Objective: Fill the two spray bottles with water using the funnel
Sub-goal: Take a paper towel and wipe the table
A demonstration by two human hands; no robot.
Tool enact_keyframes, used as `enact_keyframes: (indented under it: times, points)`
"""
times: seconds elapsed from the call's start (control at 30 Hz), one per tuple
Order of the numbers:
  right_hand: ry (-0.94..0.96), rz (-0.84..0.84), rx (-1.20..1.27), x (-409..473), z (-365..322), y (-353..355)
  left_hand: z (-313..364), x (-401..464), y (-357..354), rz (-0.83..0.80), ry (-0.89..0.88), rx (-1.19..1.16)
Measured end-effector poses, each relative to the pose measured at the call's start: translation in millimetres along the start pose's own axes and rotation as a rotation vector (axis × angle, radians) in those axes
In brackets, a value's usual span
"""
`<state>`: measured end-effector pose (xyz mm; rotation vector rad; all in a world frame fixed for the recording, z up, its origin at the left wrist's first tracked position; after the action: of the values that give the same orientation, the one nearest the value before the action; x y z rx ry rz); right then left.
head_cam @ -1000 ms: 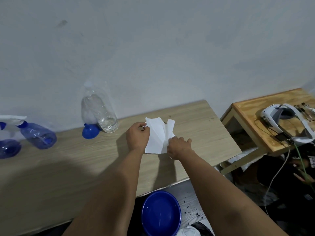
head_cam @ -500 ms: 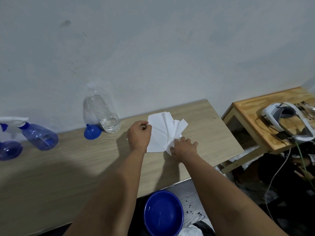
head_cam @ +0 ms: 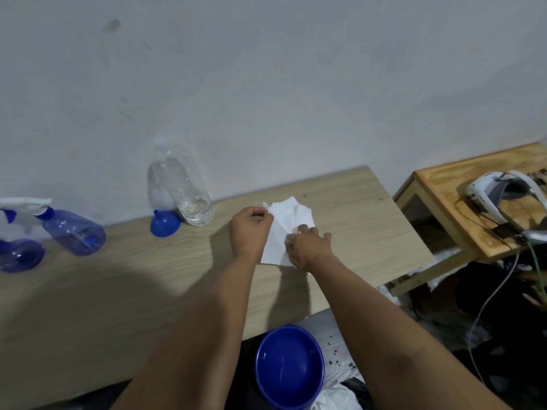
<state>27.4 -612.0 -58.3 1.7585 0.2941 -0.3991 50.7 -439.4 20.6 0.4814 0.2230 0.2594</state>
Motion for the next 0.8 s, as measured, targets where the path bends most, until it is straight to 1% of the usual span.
enact_keyframes:
  times: [0.1,0.33,0.47,0.53,0.6,0.7,0.8]
  points:
    - [-0.074,0.02,-0.023,2,6,0,0,4,6,0.035,0.01,-0.018]
    - [-0.159,0.034,-0.103,-2,26,11,8,9,23,0.103,0.033,-0.049]
    - [-0.144,0.05,0.001,-9,31,15,13,7,29,0.069,0.025,-0.02]
    - [-0.099,0.074,0.128,-15,28,18,14,3,28,0.026,0.02,0.002]
    - [-0.065,0.137,0.344,-23,24,25,17,-3,30,-0.008,0.017,0.004]
    - [-0.064,0.223,0.677,-39,16,40,25,-9,36,-0.03,-0.012,-0.016]
    - [-0.083,0.221,0.905,-55,-4,57,39,-10,46,-0.079,-0.042,-0.091]
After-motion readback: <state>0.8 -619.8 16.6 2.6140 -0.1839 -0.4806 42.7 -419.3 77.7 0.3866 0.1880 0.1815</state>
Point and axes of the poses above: each hand's wrist, its own x-axis towards the middle knuckle, its own y-axis out of the back of the hand, z = x × y, the point moved 8 cm from there along x, towards the middle knuckle, and after that the axes turned 7 degrees about x, right-handed, at the moved point
